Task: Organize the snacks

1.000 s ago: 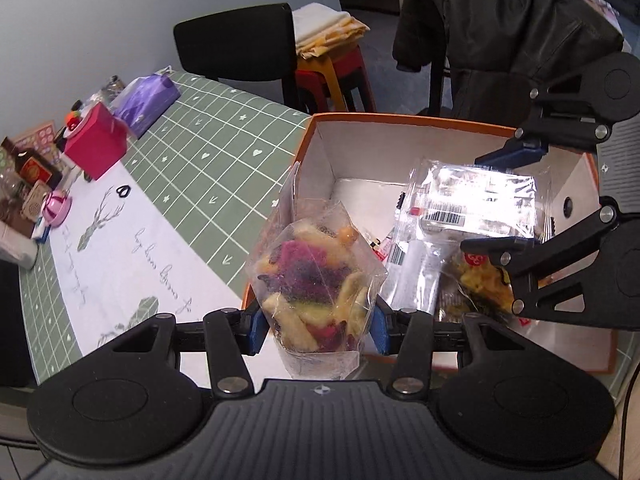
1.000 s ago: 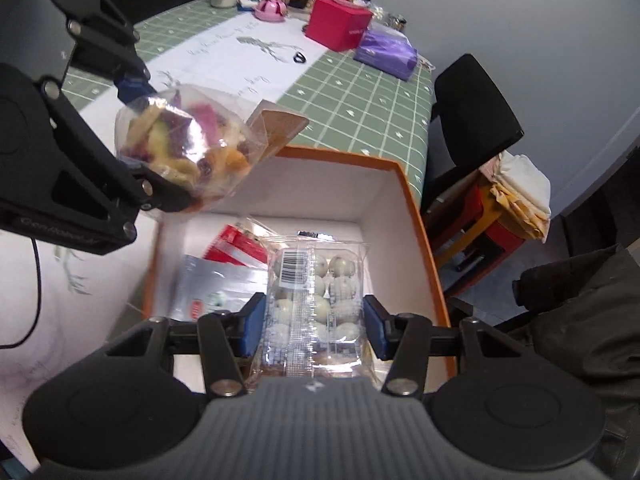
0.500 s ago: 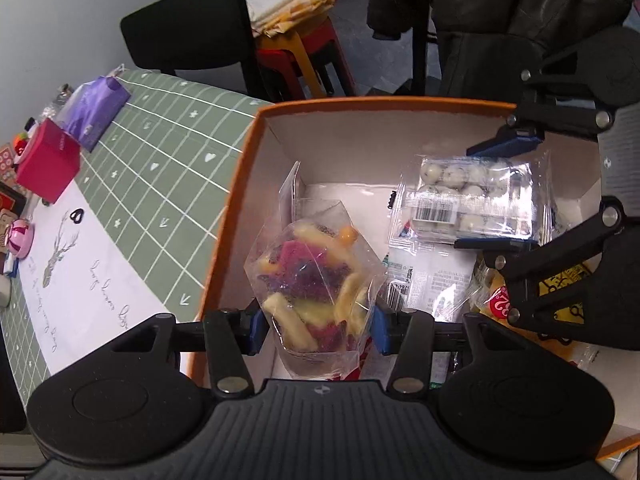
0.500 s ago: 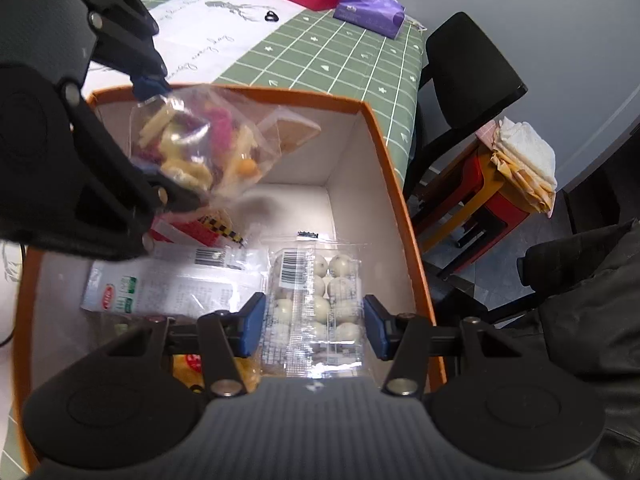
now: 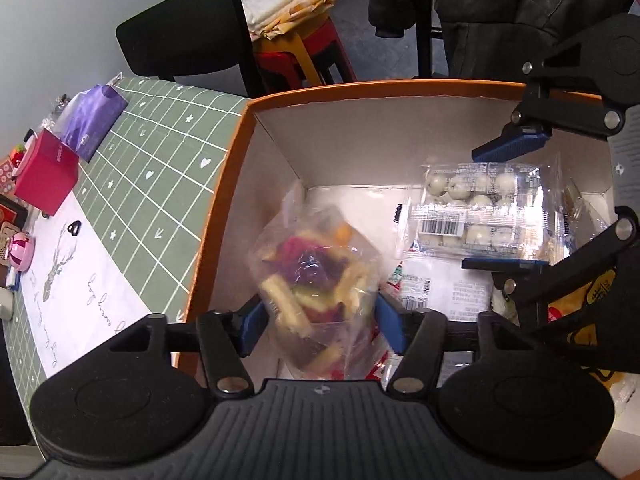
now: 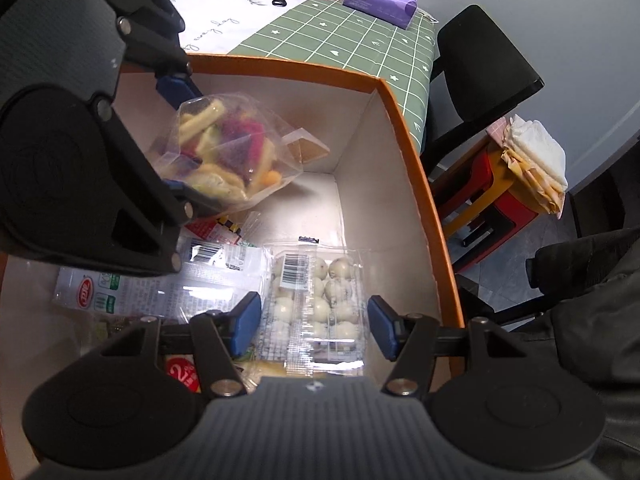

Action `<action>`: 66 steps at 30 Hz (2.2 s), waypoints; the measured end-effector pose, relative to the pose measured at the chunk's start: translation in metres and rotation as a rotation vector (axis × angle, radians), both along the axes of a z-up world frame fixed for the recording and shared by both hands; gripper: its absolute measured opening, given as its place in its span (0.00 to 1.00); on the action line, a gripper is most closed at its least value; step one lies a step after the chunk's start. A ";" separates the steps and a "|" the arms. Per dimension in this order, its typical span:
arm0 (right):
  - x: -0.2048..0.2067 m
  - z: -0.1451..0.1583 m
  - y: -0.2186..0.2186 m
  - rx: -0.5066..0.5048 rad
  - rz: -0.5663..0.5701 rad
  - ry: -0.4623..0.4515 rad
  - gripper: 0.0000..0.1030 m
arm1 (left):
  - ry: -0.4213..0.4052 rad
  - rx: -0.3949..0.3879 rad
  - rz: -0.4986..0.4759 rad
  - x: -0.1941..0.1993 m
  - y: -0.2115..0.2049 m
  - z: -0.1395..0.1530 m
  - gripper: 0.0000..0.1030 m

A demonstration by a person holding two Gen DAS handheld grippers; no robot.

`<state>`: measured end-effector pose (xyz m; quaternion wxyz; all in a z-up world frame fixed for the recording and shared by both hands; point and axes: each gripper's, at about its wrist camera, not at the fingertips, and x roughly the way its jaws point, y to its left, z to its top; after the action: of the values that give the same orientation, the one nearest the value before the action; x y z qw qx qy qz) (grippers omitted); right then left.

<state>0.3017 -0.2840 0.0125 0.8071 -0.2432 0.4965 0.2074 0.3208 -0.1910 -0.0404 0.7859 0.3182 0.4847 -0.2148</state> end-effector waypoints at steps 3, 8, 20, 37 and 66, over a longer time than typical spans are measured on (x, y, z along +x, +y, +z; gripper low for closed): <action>-0.001 0.002 0.000 -0.001 0.004 -0.006 0.71 | 0.003 -0.006 0.003 0.000 0.001 0.003 0.74; -0.005 0.007 0.002 -0.011 0.018 -0.016 0.82 | 0.012 -0.036 -0.003 -0.005 0.004 0.015 0.79; -0.025 0.037 0.003 -0.023 0.000 -0.042 0.90 | -0.047 -0.009 -0.034 -0.038 0.020 0.052 0.80; -0.144 0.105 0.027 0.154 -0.005 -0.244 0.93 | -0.308 -0.194 0.211 -0.180 0.095 0.142 0.80; -0.358 0.077 0.072 0.382 -0.254 -0.590 0.97 | -0.614 -0.405 0.745 -0.382 0.185 0.078 0.86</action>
<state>-0.0559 -0.2116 0.0895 0.9656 -0.0739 0.2209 0.1157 -0.0609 -0.0061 0.0374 0.9608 0.0140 0.2608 0.0929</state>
